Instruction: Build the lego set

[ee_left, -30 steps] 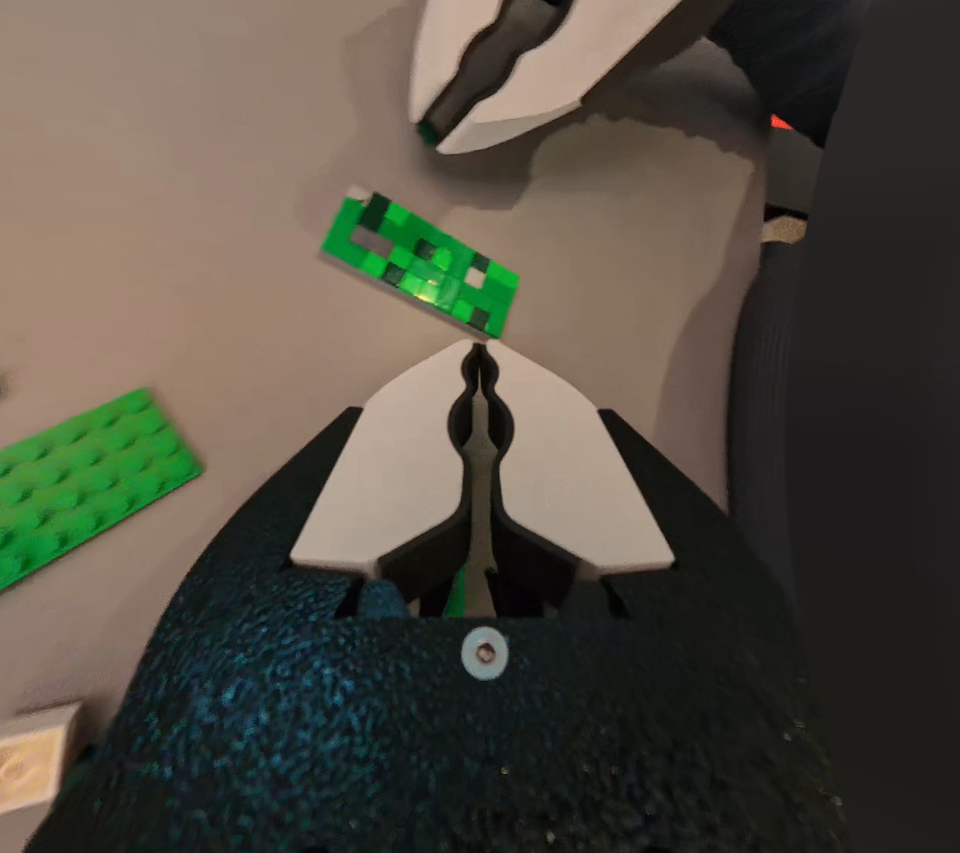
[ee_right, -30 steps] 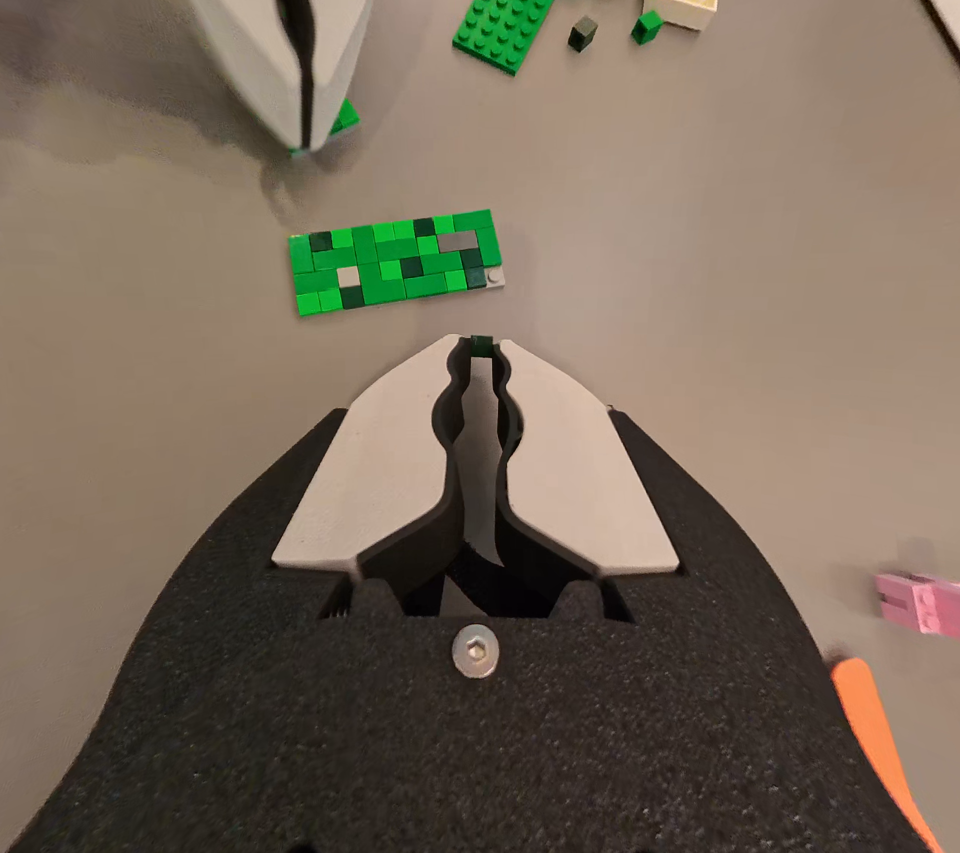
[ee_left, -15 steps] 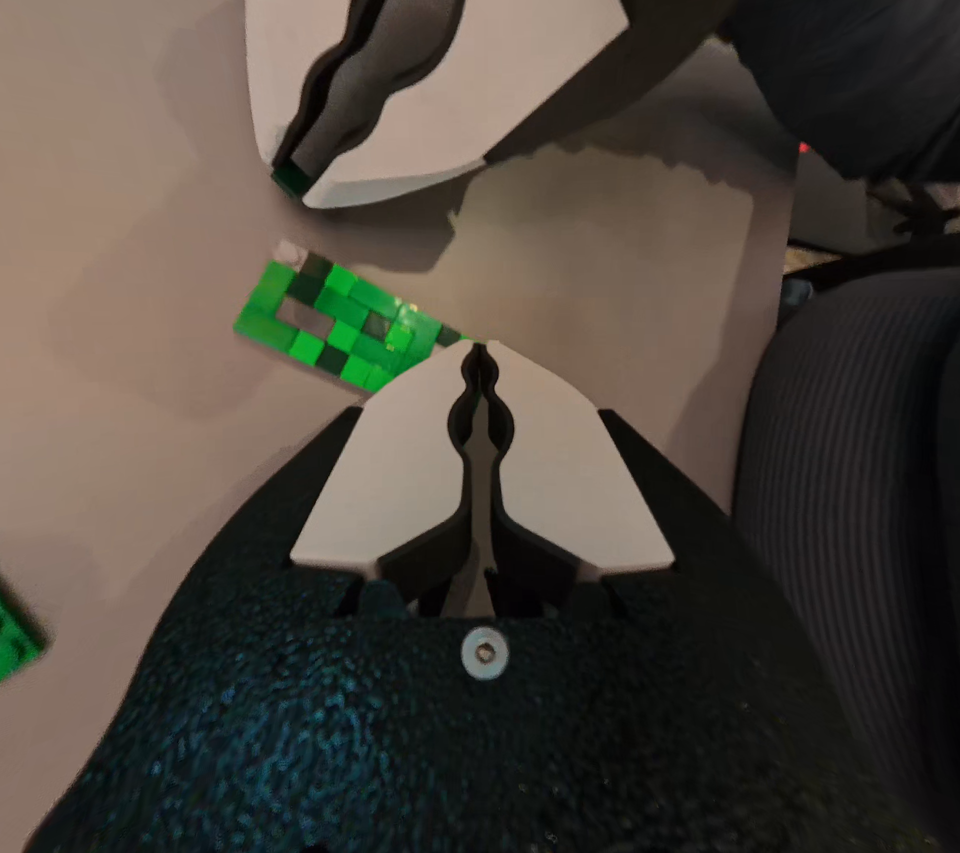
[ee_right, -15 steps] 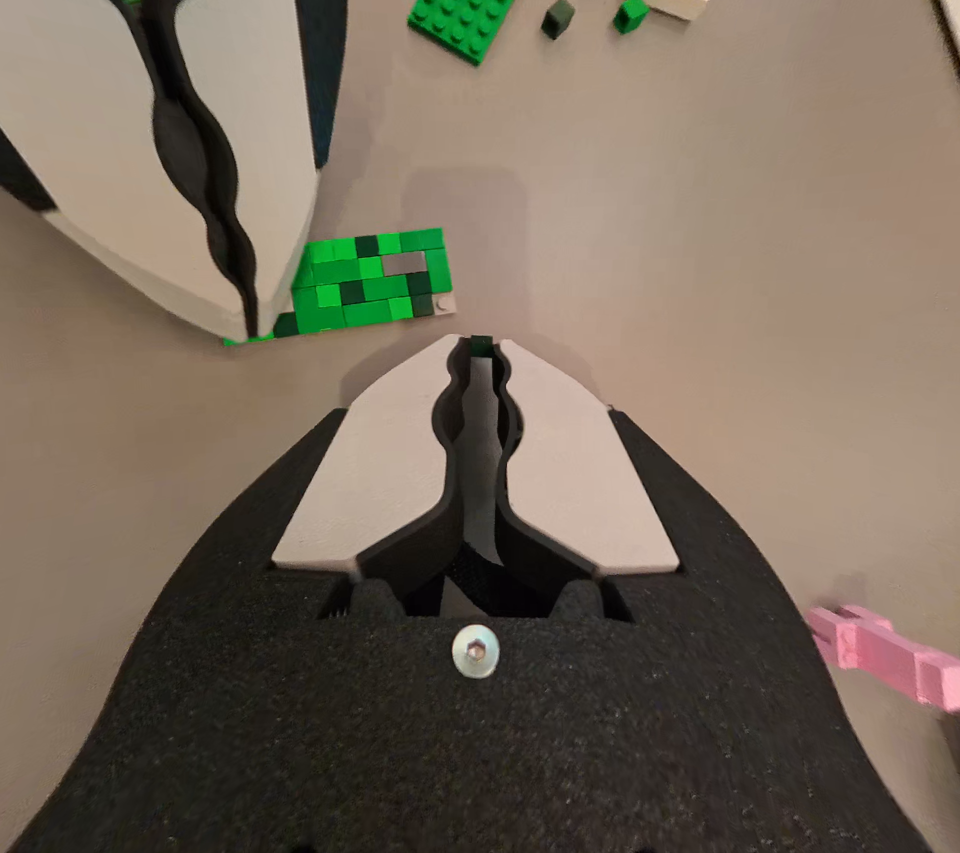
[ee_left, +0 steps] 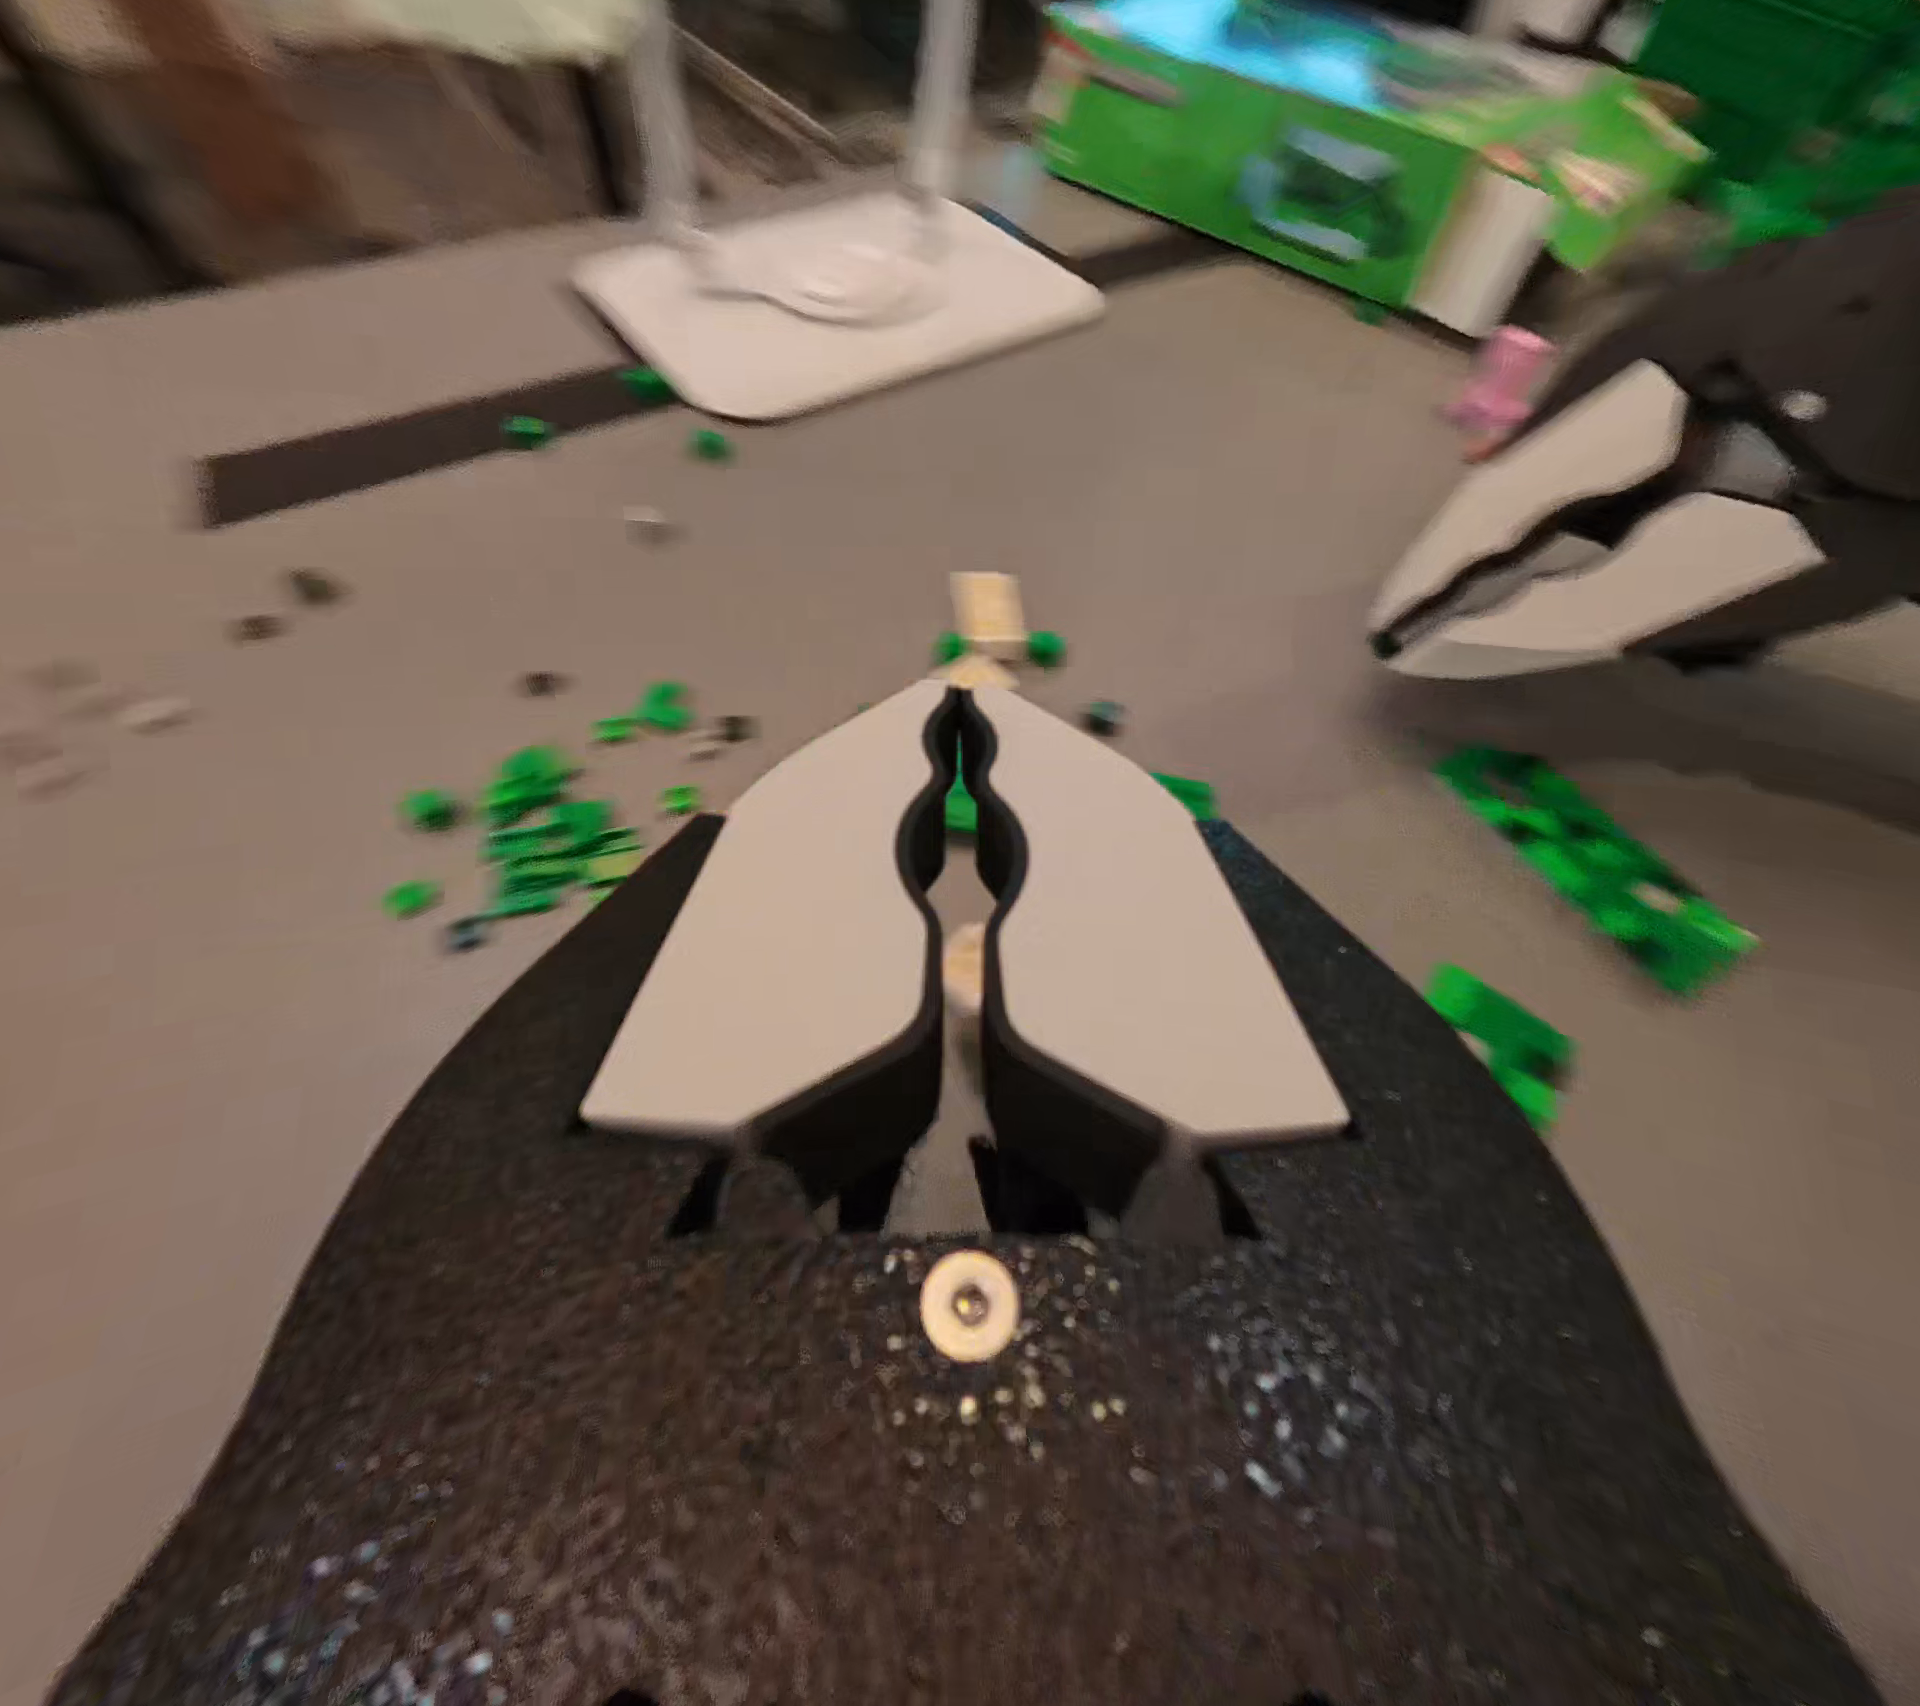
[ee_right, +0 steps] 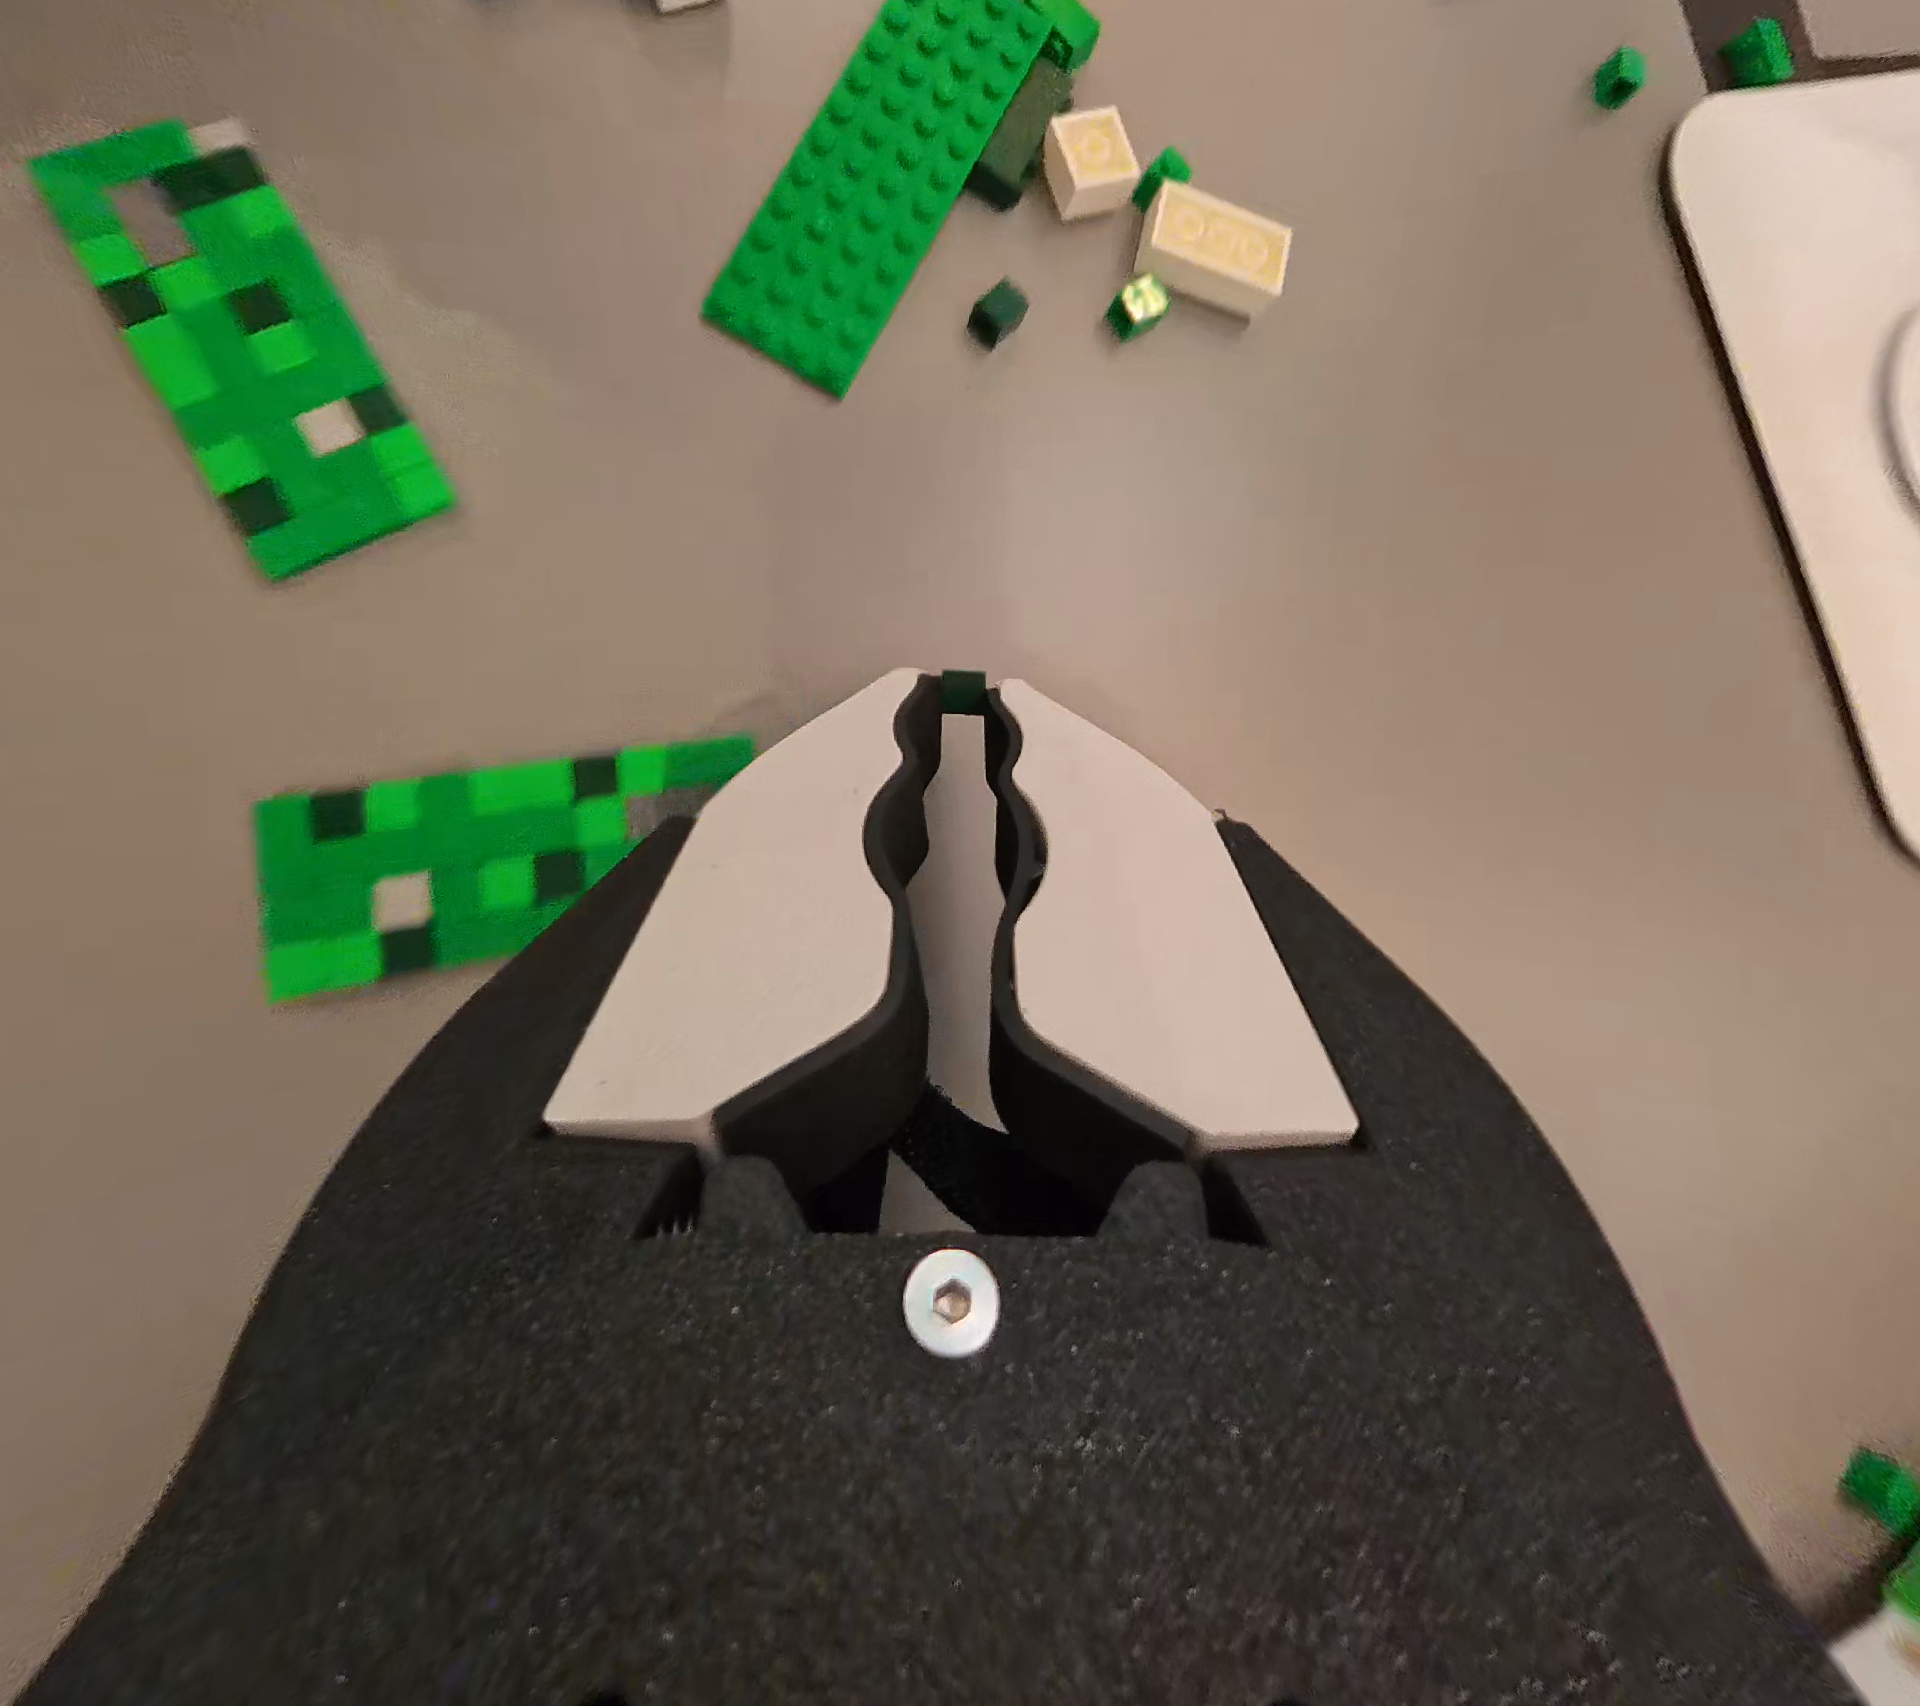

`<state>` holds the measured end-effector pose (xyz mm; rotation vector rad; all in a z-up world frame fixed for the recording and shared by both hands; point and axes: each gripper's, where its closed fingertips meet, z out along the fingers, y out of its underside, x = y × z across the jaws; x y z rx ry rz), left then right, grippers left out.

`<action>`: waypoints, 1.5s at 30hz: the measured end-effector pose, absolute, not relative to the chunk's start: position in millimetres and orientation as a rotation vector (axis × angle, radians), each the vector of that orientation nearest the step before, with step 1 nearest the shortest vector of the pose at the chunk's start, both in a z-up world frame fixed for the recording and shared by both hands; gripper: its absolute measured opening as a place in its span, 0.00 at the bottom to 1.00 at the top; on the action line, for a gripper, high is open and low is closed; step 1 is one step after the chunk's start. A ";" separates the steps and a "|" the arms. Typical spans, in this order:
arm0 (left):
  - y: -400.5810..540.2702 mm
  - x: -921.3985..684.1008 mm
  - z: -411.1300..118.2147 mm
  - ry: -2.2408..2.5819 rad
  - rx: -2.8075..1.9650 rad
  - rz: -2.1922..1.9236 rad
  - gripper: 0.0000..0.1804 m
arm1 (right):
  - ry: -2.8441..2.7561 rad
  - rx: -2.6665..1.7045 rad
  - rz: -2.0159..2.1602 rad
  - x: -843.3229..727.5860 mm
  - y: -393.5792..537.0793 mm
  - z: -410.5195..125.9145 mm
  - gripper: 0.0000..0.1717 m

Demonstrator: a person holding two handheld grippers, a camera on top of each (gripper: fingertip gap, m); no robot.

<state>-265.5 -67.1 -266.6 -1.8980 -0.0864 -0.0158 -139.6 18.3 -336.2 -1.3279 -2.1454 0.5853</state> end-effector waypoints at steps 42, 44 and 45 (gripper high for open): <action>-93.7 -272.1 -270.1 0.149 -1.688 -0.017 0.00 | -2.155 -1.474 0.360 -144.2 21.7 -319.1 0.04; -96.8 -238.7 -276.2 0.277 -1.729 -0.208 0.00 | -2.155 -1.477 0.469 -129.5 6.2 -312.2 0.04; -101.8 -221.9 -280.2 0.352 -1.753 -0.293 0.00 | -2.172 -1.449 0.545 -126.4 -7.1 -310.6 0.04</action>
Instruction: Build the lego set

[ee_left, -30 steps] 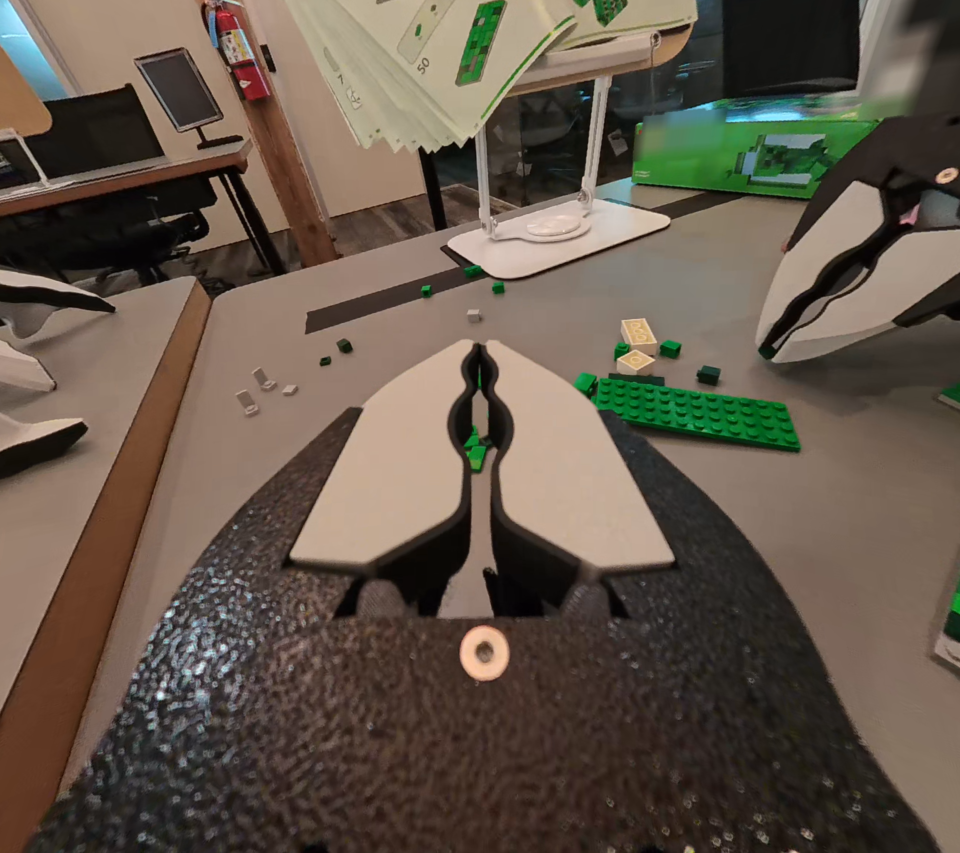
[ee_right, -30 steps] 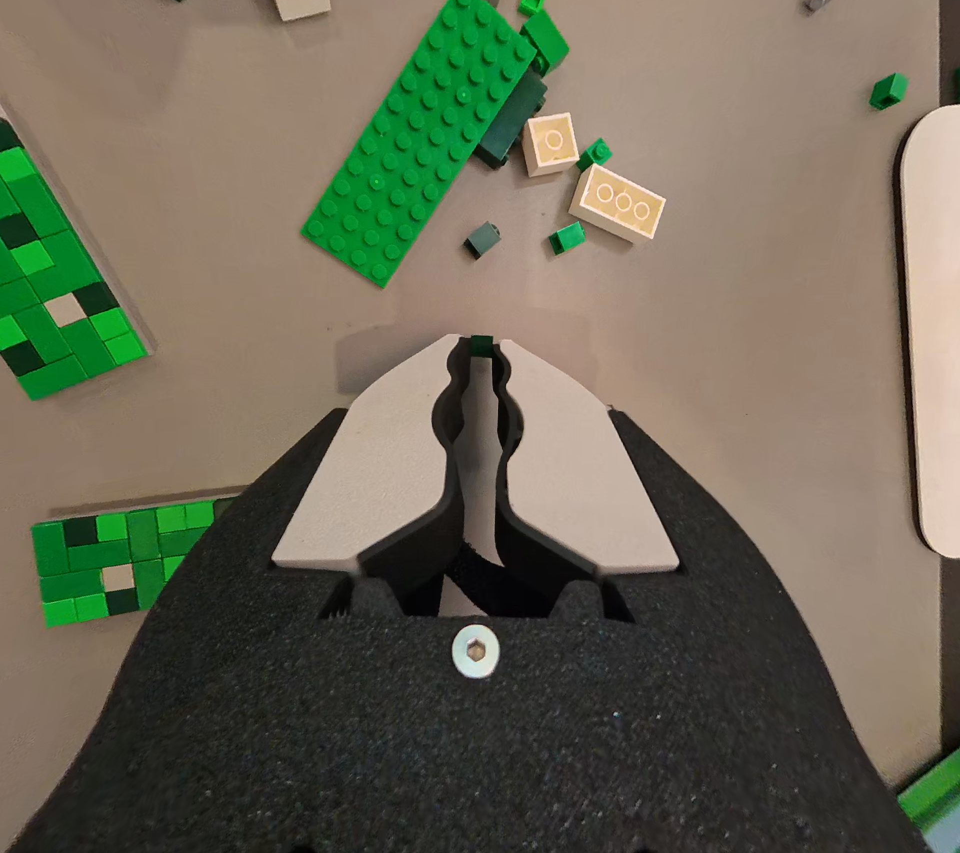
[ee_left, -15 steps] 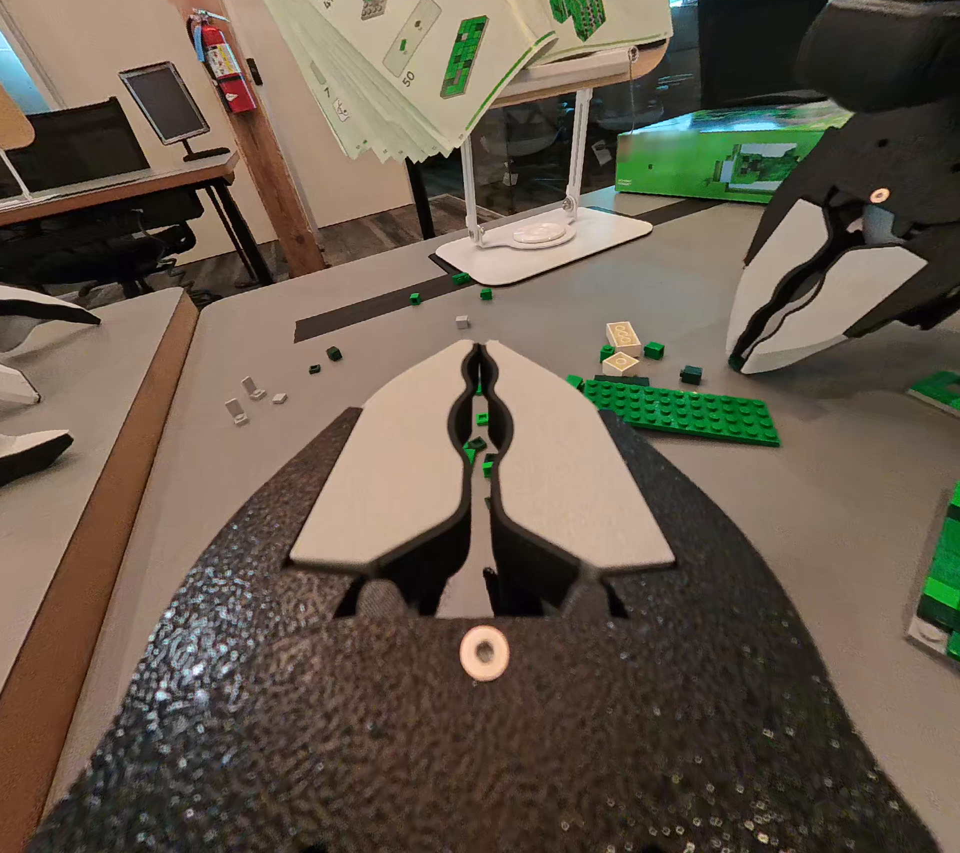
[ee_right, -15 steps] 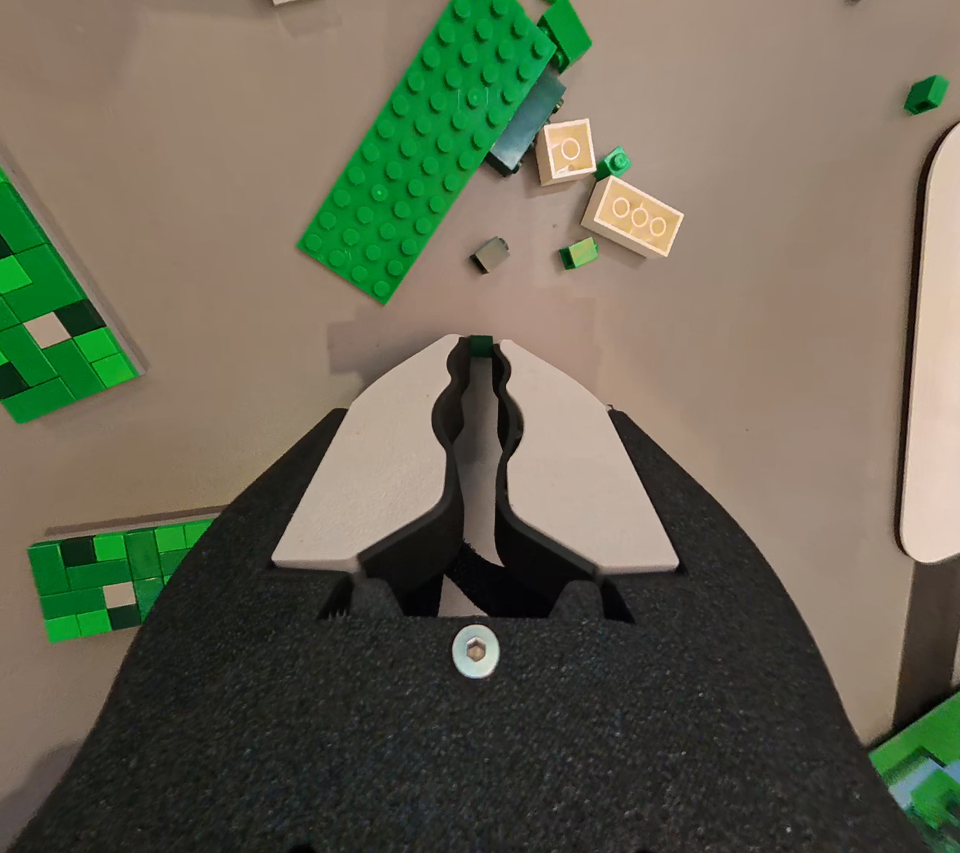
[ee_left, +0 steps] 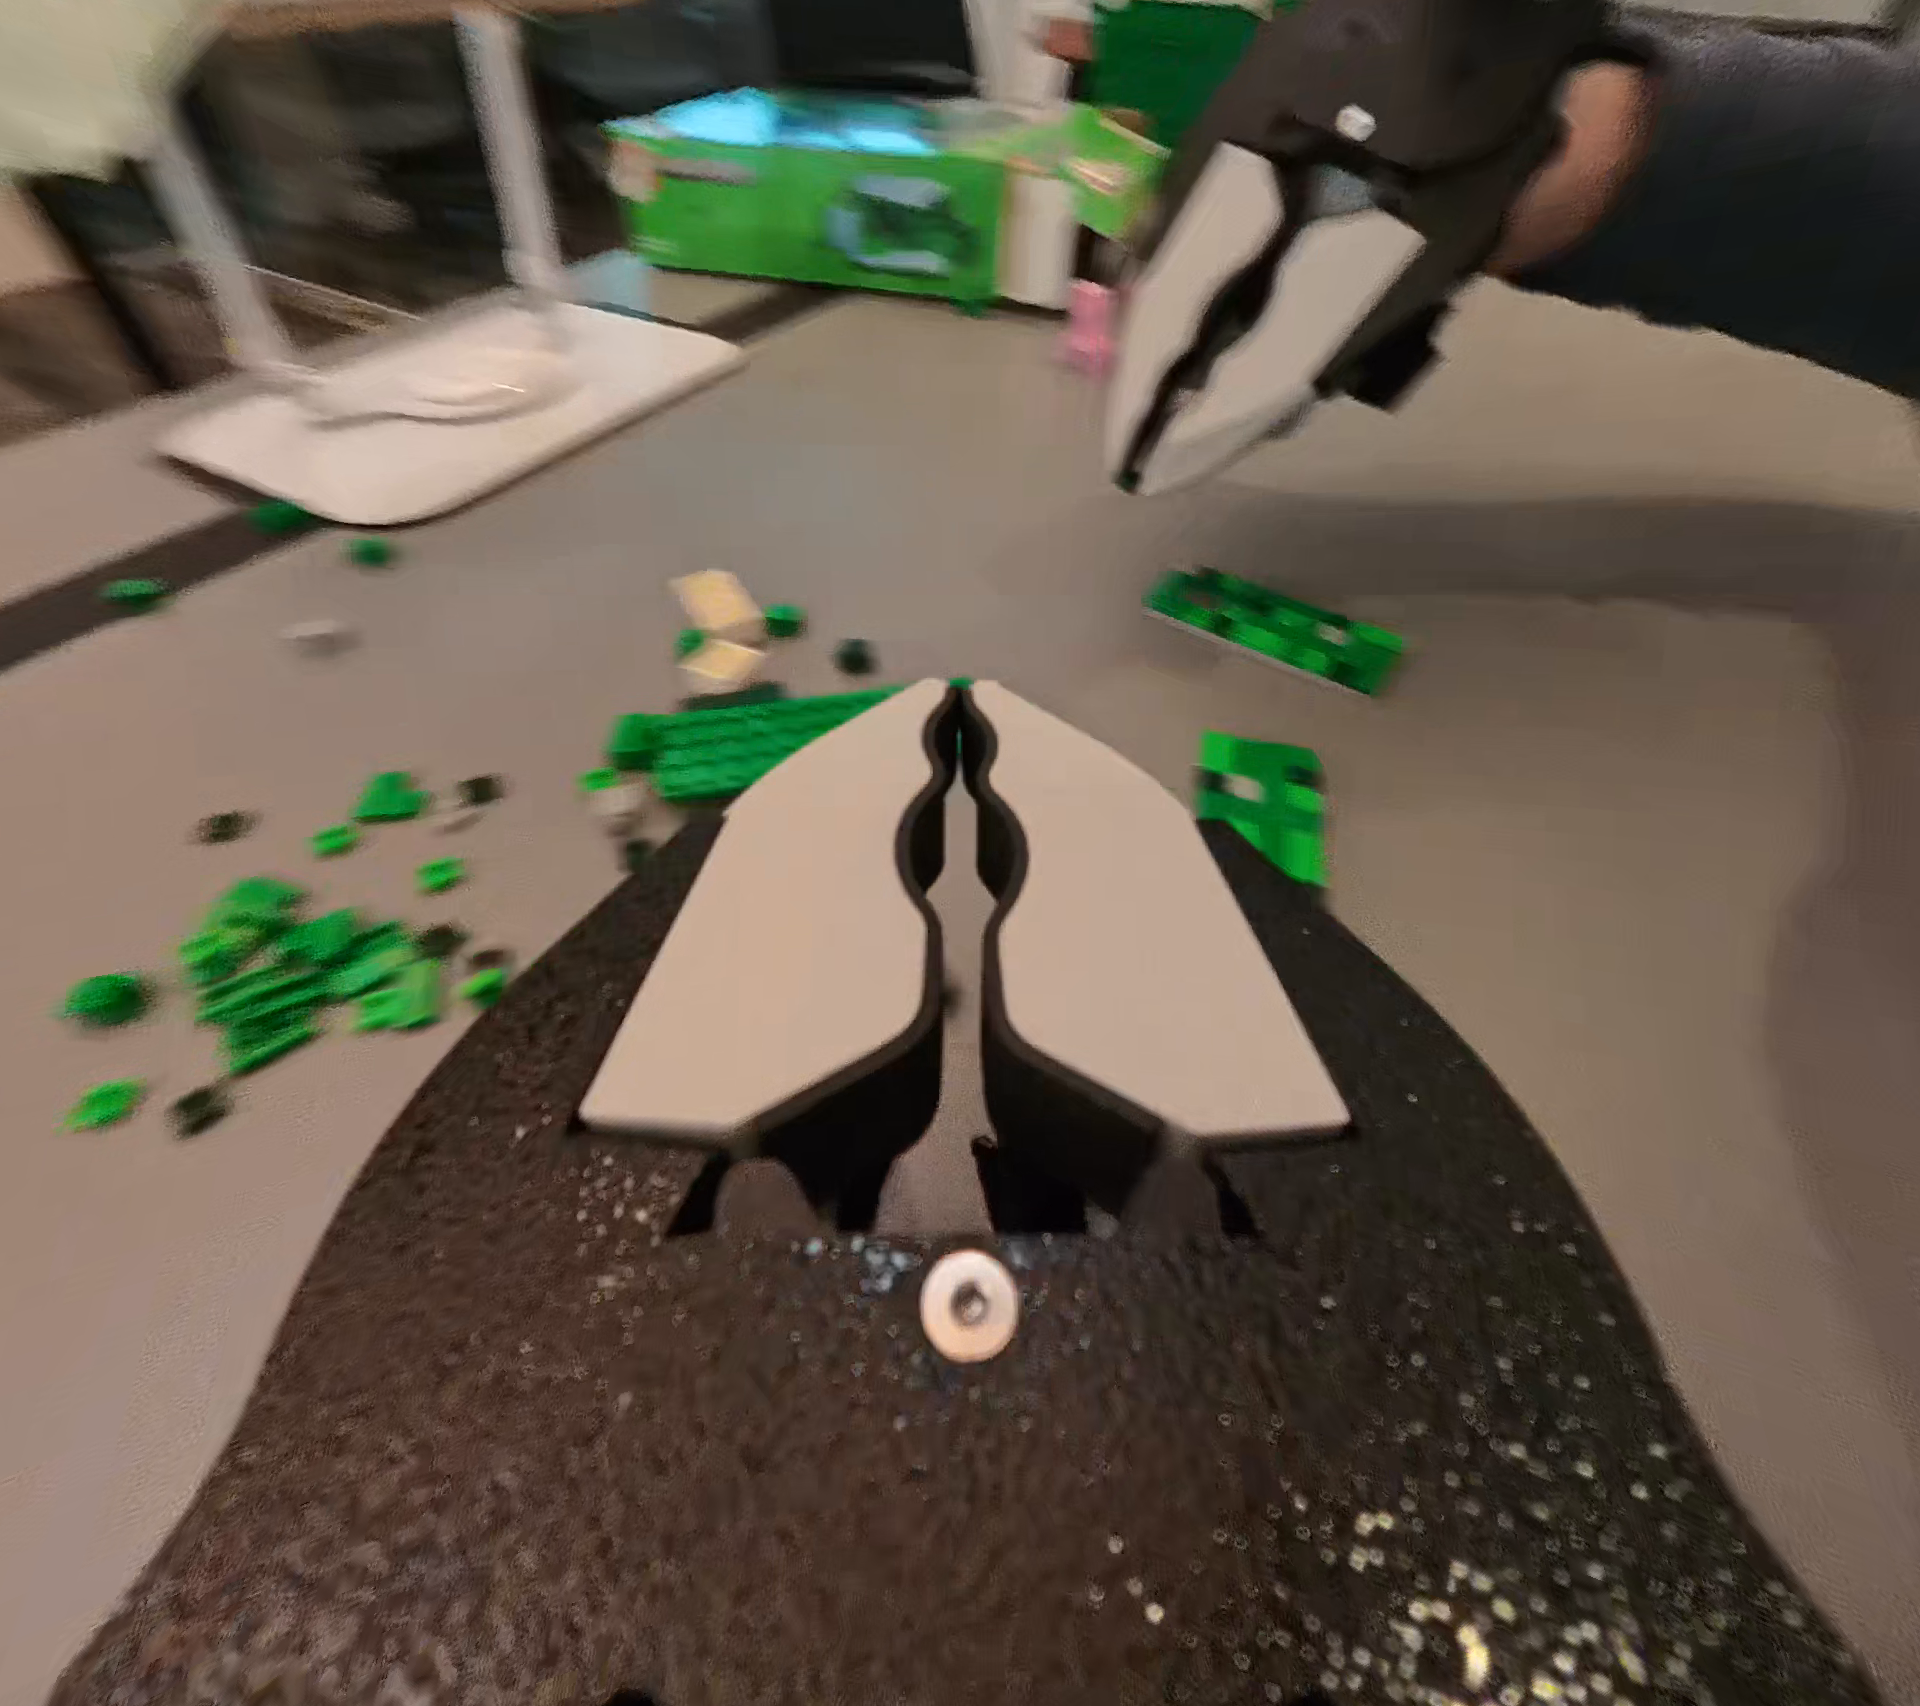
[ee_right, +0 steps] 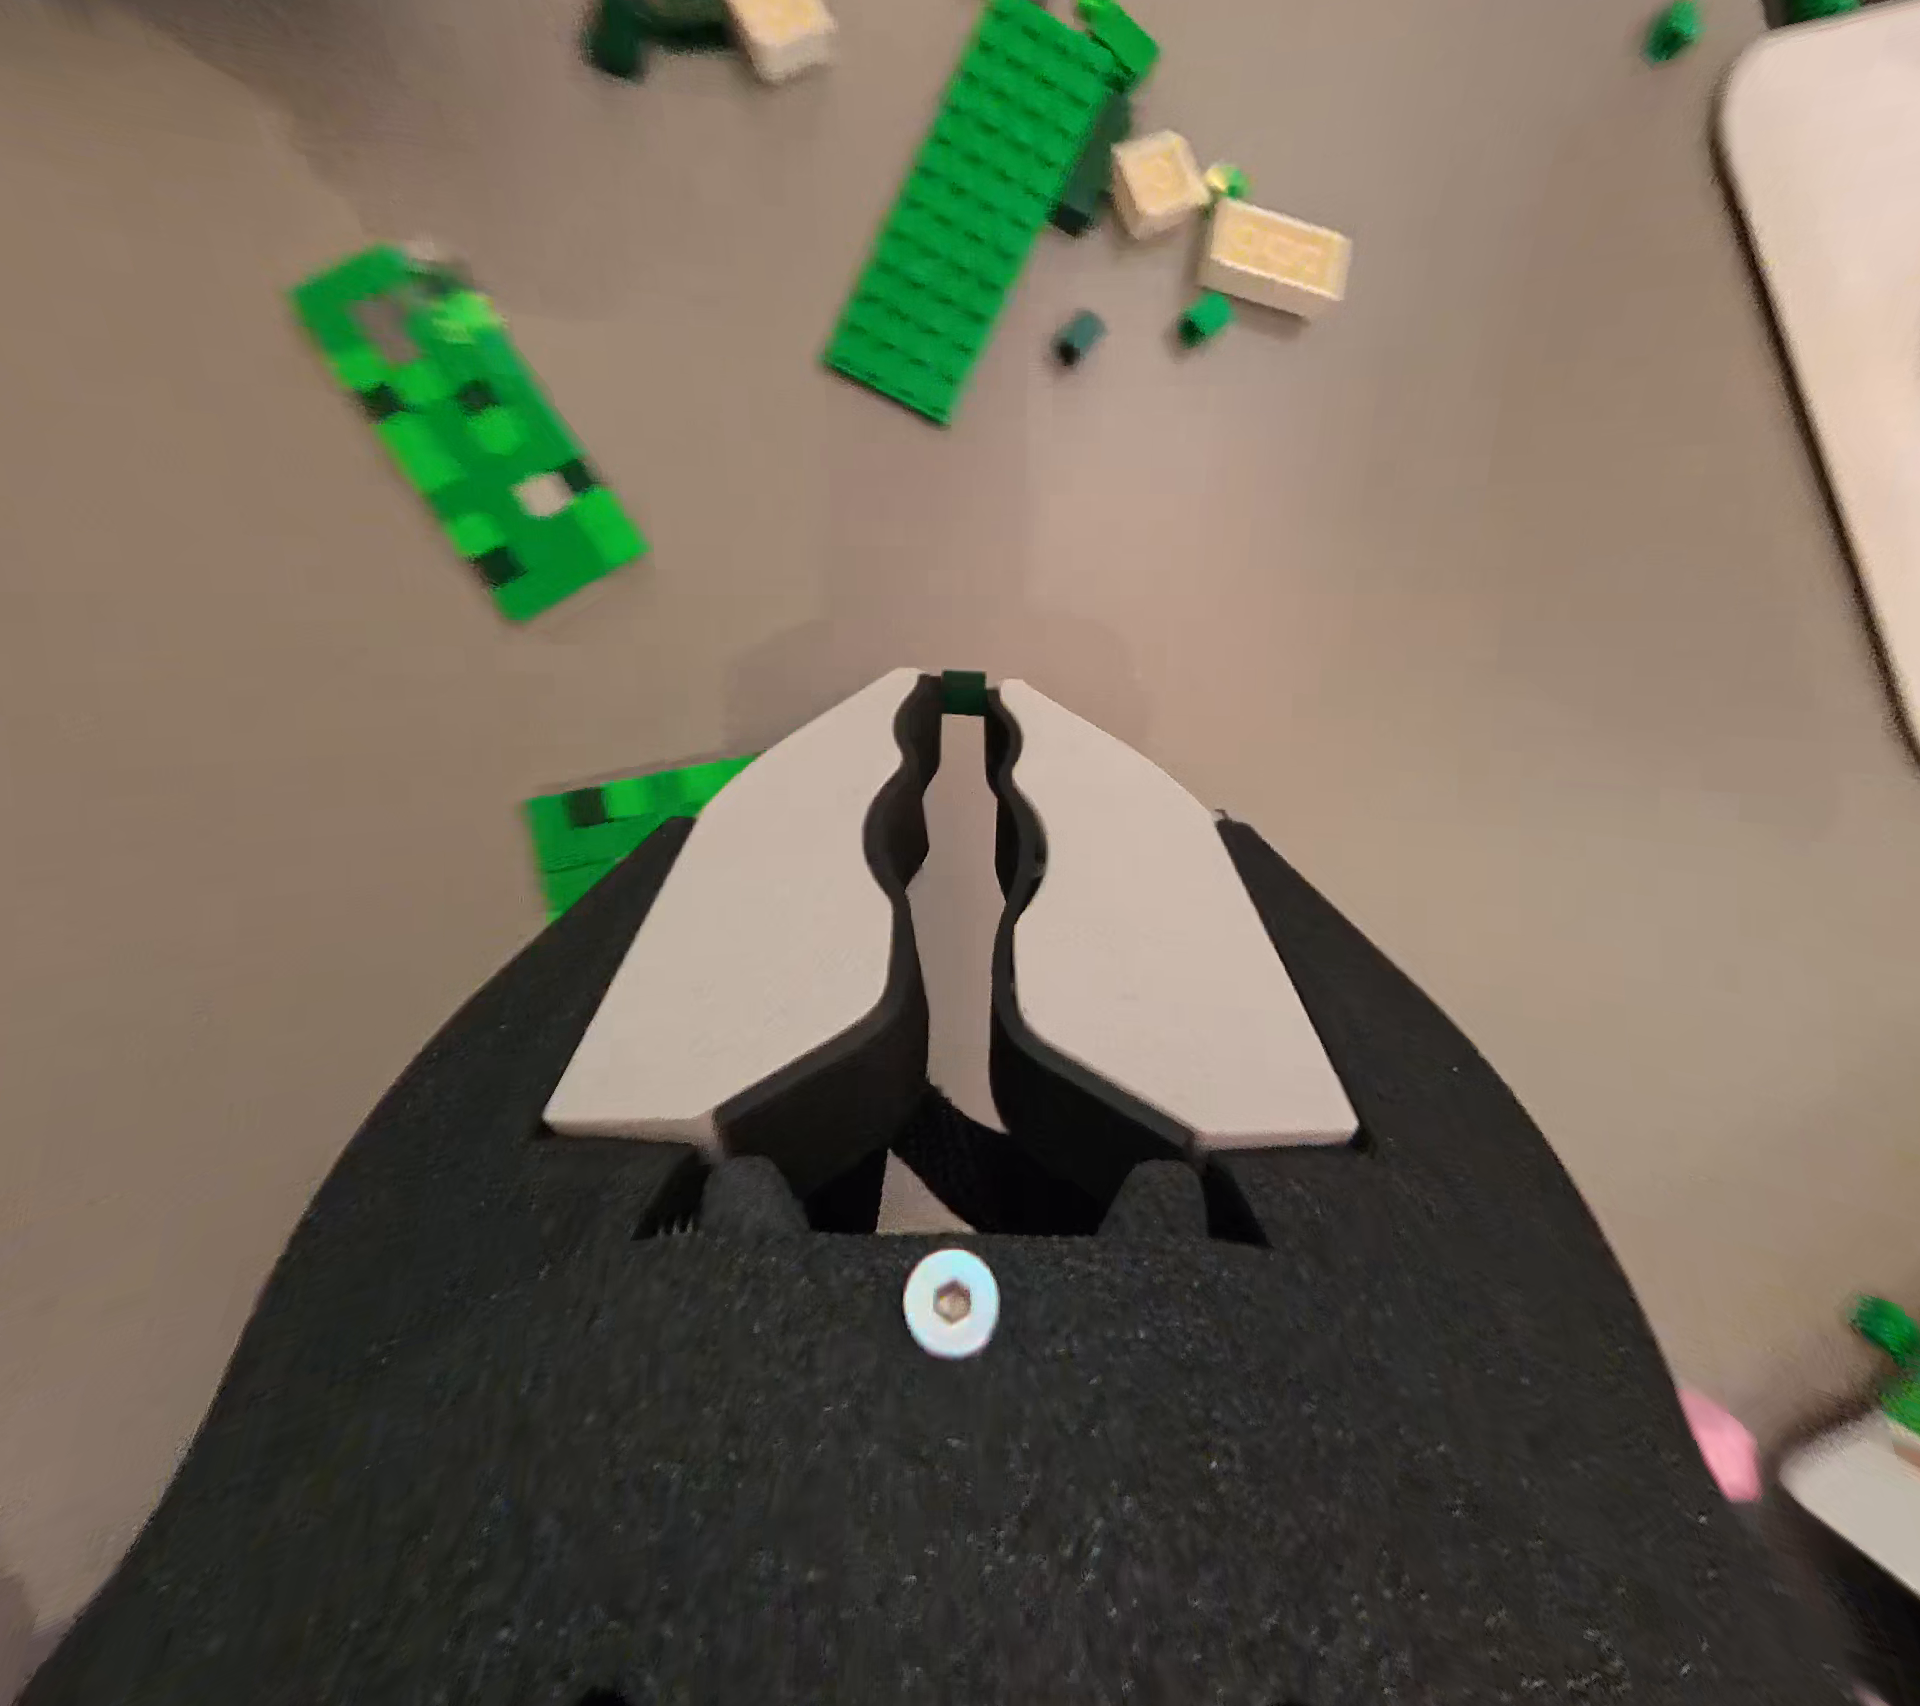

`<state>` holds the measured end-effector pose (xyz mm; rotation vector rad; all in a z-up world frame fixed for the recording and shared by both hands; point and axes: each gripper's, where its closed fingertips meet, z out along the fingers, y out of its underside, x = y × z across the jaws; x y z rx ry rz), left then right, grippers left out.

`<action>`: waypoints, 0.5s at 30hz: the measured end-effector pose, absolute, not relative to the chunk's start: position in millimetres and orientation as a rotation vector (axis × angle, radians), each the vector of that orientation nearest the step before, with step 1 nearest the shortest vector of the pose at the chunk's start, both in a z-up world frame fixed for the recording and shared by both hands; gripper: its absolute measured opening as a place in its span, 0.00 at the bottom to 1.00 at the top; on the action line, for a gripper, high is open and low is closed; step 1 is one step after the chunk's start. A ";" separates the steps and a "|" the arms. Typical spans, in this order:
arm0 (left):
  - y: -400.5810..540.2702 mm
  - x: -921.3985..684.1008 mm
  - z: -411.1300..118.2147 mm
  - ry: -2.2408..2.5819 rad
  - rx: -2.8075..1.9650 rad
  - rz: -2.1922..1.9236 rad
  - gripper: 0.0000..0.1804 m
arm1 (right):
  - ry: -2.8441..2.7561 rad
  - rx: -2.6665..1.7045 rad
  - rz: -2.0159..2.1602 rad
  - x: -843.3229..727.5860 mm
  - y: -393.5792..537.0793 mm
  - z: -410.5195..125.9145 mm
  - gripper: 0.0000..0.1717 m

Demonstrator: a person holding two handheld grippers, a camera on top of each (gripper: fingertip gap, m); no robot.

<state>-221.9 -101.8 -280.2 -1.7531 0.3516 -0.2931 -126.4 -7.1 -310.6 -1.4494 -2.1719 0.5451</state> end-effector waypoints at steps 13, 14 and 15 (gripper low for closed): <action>-158.1 -169.2 -335.5 0.581 -2.071 -0.322 0.21 | -2.599 -0.812 0.693 -173.7 -125.1 -339.4 0.04; -160.5 -169.5 -336.0 0.564 -2.072 -0.326 0.21 | -2.623 -0.784 0.680 -177.8 -128.1 -341.7 0.04; -162.8 -169.9 -336.4 0.551 -2.074 -0.328 0.21 | -2.649 -0.764 0.667 -180.5 -129.9 -343.8 0.04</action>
